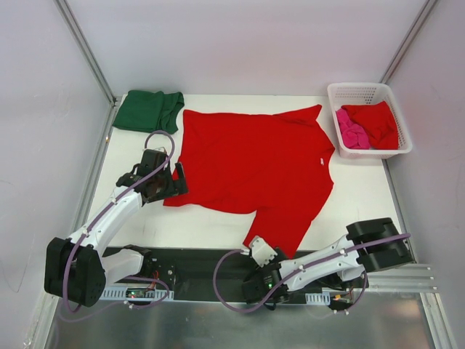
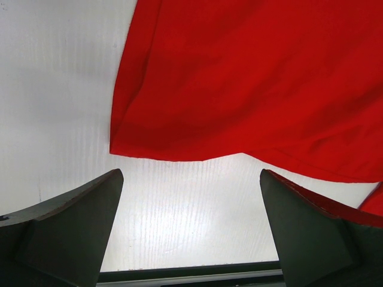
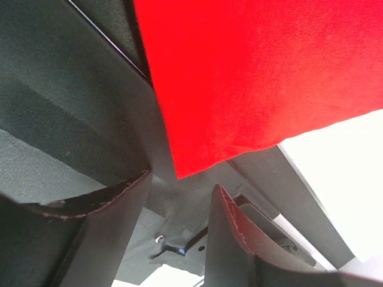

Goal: Fold and stack the t-shirts
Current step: Fold the tshirt

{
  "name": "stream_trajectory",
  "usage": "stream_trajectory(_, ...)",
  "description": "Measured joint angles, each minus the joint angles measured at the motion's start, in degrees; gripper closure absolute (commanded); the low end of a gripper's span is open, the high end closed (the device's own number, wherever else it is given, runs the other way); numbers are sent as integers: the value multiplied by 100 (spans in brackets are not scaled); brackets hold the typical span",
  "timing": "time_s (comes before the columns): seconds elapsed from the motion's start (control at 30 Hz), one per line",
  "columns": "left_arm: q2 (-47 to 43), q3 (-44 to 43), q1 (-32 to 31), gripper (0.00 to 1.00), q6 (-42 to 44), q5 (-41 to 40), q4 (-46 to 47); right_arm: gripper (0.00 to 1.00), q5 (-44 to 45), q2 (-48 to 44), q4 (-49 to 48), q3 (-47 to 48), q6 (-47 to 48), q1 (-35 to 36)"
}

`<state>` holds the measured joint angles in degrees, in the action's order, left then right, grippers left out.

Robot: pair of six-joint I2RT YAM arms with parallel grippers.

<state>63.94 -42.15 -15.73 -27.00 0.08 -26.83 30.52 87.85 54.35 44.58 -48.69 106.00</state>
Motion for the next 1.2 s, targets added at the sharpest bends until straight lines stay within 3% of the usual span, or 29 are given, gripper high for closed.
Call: stream_trajectory(1.2, 0, 33, 0, 1, 0, 0, -4, 56, -402, 581, 446, 485, -382, -490)
